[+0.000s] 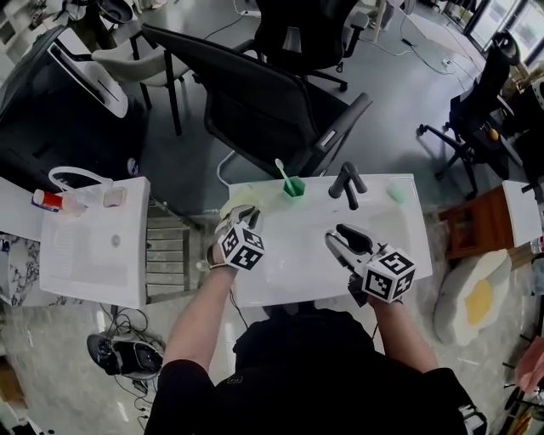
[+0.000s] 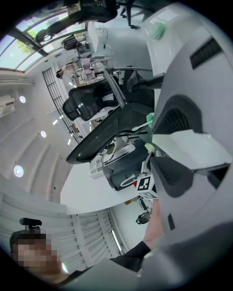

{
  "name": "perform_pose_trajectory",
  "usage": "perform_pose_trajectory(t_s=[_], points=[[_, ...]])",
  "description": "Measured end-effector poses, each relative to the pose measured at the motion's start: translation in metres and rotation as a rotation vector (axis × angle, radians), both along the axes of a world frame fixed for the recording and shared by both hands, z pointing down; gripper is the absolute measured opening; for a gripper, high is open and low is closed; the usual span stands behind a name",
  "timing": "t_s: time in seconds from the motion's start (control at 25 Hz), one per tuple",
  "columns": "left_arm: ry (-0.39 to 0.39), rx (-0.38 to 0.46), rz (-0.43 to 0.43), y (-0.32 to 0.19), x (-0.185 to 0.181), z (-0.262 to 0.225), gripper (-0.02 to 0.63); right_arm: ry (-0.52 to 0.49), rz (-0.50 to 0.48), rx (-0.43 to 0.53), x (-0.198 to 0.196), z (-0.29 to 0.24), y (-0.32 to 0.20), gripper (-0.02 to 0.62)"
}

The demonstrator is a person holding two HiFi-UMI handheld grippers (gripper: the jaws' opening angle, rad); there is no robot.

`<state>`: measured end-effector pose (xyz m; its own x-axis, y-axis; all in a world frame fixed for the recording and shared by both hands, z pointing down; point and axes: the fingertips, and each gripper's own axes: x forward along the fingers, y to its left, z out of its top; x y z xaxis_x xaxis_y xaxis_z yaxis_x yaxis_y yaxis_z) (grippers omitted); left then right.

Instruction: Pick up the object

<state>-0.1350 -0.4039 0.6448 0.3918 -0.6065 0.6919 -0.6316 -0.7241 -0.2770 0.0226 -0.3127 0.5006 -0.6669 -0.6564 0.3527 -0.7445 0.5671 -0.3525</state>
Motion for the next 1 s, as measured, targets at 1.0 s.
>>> perform_pose_trajectory(t_s=[1.0], points=[[0.285, 0.151, -0.067, 0.028, -0.023, -0.133, 0.054, 0.012, -0.014, 0.213, 0.003, -0.068, -0.016, 0.067]])
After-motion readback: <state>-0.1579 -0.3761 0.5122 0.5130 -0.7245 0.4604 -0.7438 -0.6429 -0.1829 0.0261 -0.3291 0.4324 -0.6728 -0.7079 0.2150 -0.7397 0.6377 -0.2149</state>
